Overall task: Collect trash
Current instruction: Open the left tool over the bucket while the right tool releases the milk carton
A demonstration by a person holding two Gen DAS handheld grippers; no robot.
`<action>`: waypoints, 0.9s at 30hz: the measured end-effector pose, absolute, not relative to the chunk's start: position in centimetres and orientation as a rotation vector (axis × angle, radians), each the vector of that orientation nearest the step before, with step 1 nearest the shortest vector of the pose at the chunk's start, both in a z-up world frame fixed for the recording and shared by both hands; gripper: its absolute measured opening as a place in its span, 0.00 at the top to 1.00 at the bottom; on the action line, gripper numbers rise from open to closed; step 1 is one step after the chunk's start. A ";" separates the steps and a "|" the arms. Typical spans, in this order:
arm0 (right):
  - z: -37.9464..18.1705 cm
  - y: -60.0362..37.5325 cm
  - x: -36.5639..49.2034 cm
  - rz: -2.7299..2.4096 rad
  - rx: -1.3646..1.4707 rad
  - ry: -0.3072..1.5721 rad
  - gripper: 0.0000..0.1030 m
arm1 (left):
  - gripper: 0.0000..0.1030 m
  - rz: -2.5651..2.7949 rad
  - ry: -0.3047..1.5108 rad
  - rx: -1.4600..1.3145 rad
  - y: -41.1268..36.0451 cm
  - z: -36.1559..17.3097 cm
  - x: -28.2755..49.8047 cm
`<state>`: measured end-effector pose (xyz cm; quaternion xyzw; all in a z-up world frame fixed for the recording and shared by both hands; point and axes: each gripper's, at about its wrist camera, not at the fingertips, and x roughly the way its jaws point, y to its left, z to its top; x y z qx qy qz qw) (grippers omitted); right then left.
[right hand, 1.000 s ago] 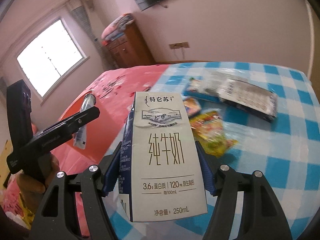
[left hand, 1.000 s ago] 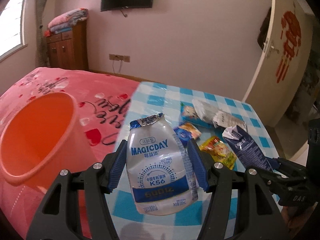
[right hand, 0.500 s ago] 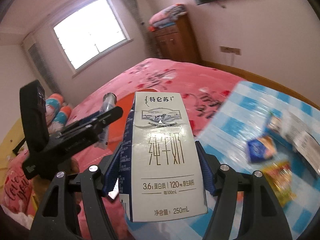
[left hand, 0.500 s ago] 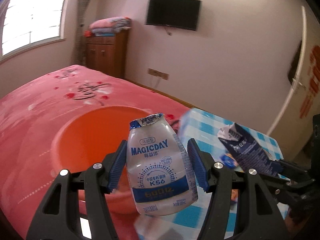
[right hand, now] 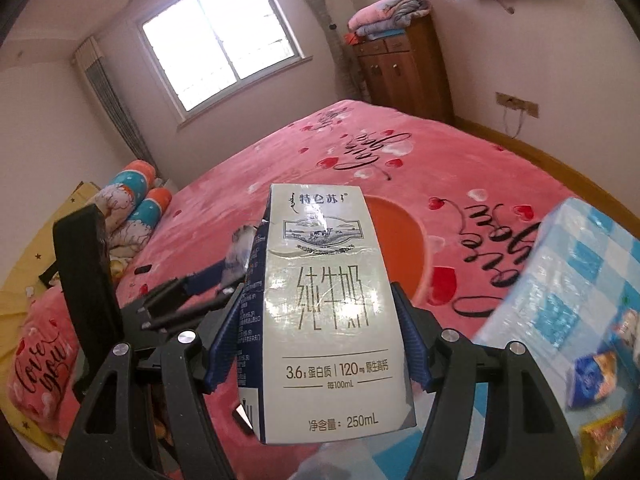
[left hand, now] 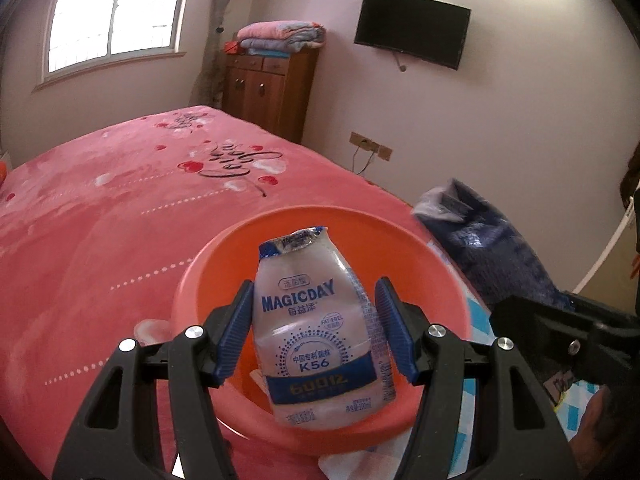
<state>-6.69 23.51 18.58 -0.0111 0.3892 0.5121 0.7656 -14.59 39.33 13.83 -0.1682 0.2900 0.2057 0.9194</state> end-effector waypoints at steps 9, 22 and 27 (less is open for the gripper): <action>18.0 22.4 -6.0 1.038 0.050 0.806 0.12 | 0.17 0.451 0.599 -0.348 39.9 12.7 -14.8; 15.4 13.3 -7.3 0.822 0.110 0.756 0.10 | 0.13 0.410 0.554 -0.199 35.4 13.7 -14.6; 14.1 10.5 -7.7 0.744 0.121 0.758 0.09 | 0.13 0.355 0.534 -0.172 33.2 14.4 -14.4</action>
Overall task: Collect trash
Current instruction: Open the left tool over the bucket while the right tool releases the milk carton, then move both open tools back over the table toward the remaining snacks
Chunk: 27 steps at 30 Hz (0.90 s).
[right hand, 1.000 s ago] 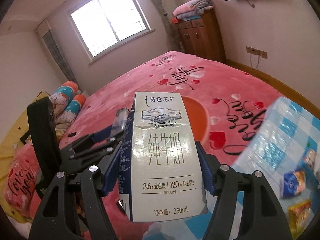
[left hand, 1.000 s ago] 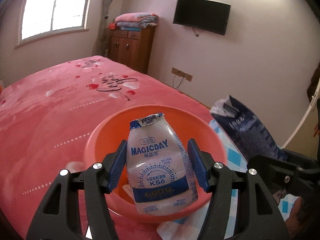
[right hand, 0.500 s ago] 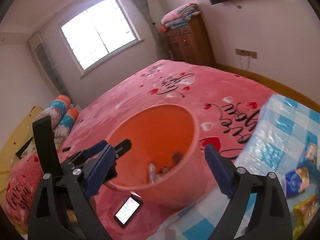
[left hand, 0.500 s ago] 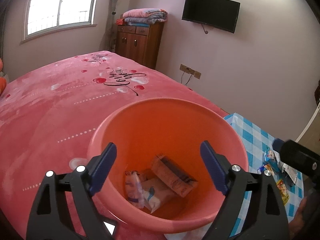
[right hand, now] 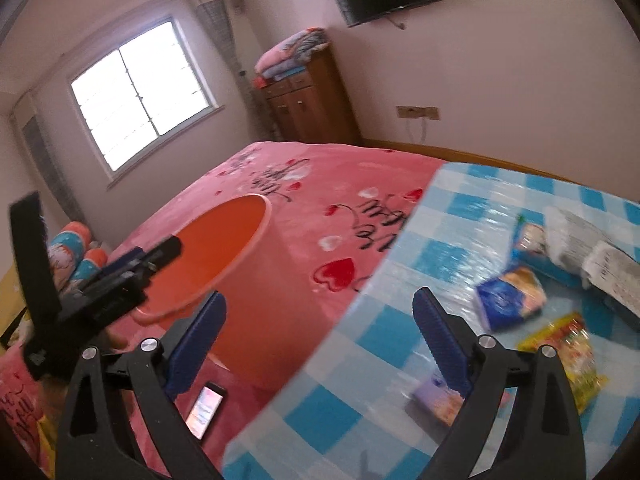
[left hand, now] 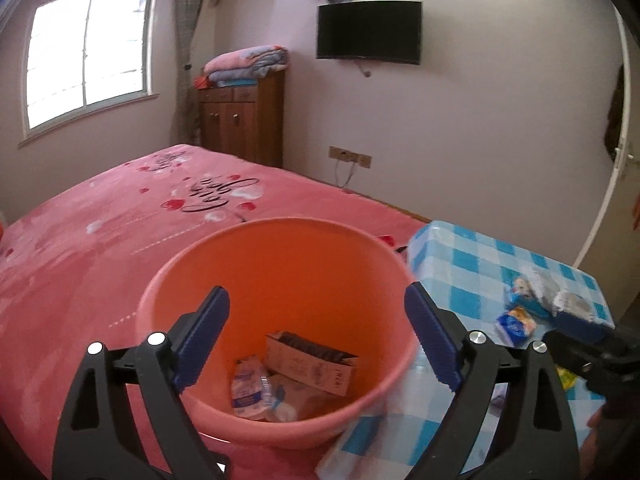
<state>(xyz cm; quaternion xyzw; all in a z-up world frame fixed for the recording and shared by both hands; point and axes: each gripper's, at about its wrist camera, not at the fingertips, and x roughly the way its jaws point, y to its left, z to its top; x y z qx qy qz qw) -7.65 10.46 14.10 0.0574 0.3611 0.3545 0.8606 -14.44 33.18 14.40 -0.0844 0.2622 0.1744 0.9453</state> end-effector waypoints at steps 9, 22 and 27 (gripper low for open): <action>13.3 6.2 -8.1 0.652 0.180 0.732 0.06 | 0.07 0.280 0.531 -0.165 30.3 14.8 -14.5; 13.3 0.5 -8.4 0.588 0.235 0.666 0.05 | 0.07 0.215 0.616 -0.186 27.0 13.2 -13.3; 12.8 -1.5 -8.3 0.571 0.262 0.661 0.05 | 0.07 0.200 0.653 -0.166 25.2 12.4 -12.6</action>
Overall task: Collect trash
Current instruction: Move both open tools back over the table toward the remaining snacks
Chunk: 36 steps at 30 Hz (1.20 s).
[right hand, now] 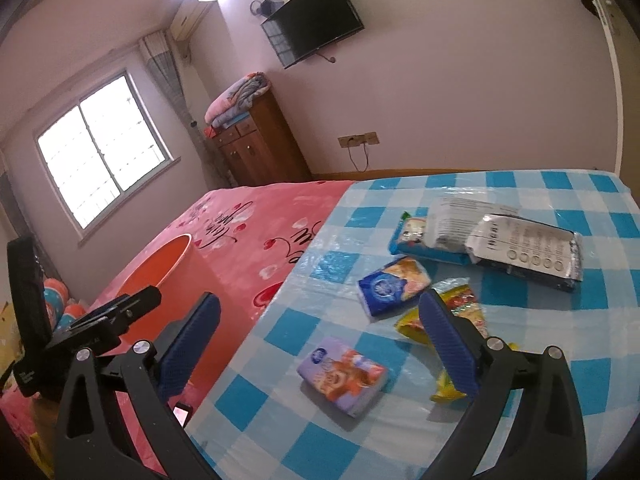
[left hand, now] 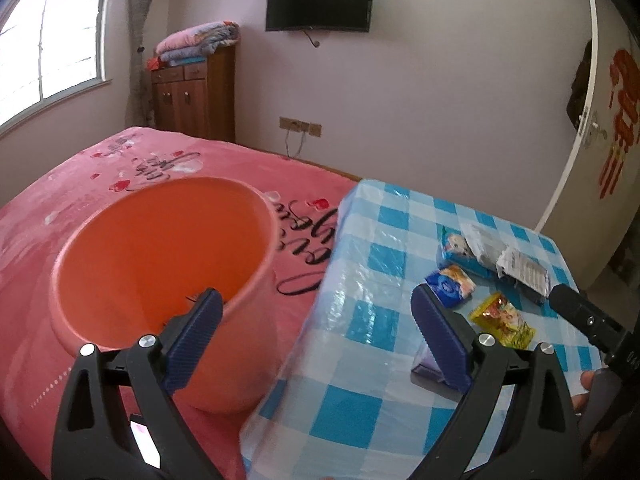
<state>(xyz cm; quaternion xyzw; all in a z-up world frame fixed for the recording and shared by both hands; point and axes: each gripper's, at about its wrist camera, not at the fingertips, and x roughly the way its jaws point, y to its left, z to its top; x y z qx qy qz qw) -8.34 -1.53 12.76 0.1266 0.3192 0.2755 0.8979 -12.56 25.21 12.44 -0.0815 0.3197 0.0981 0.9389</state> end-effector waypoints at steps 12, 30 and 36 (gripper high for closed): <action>11.5 -6.2 -8.1 0.509 0.296 0.642 0.05 | 0.07 0.136 0.693 -0.098 20.1 10.7 -10.8; 7.8 -11.6 -5.8 0.449 0.351 0.716 0.05 | 0.07 0.002 0.787 0.025 13.5 8.9 -6.3; 6.1 -11.7 -5.1 0.454 0.332 0.779 0.05 | 0.07 -0.034 0.830 0.063 11.6 7.9 -3.9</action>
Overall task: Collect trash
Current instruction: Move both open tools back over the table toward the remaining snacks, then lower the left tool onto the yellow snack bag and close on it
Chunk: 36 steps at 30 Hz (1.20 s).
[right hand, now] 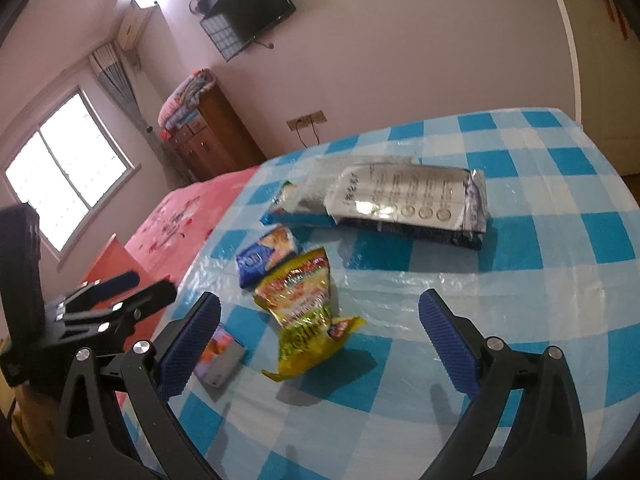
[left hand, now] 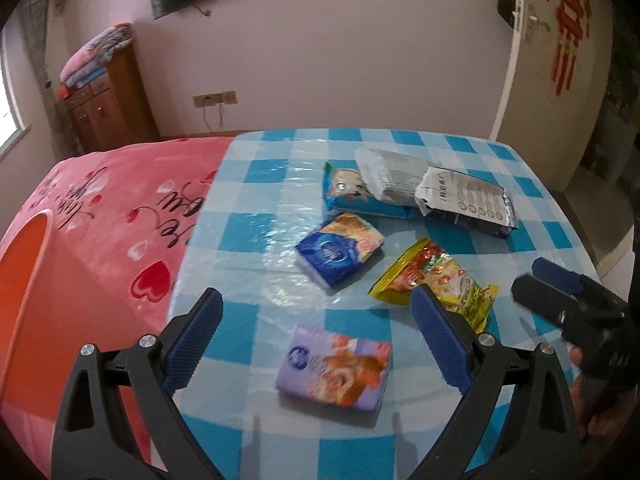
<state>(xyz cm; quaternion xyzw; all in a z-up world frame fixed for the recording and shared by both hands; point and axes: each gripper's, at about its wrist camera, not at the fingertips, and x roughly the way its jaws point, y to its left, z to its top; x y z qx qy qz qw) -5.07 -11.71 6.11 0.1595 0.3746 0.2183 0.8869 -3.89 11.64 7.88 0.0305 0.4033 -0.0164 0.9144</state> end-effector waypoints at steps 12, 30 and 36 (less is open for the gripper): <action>4.5 -15.6 -3.2 0.396 0.394 0.814 0.05 | 0.07 -0.141 0.889 0.032 7.7 7.1 0.4; 4.6 -20.7 -2.2 0.330 0.450 0.776 0.05 | 0.08 -0.027 1.006 -0.137 3.4 3.7 -0.7; 4.1 -21.6 -1.7 0.330 0.475 0.788 0.05 | 0.10 -0.010 1.025 -0.158 2.9 2.6 0.4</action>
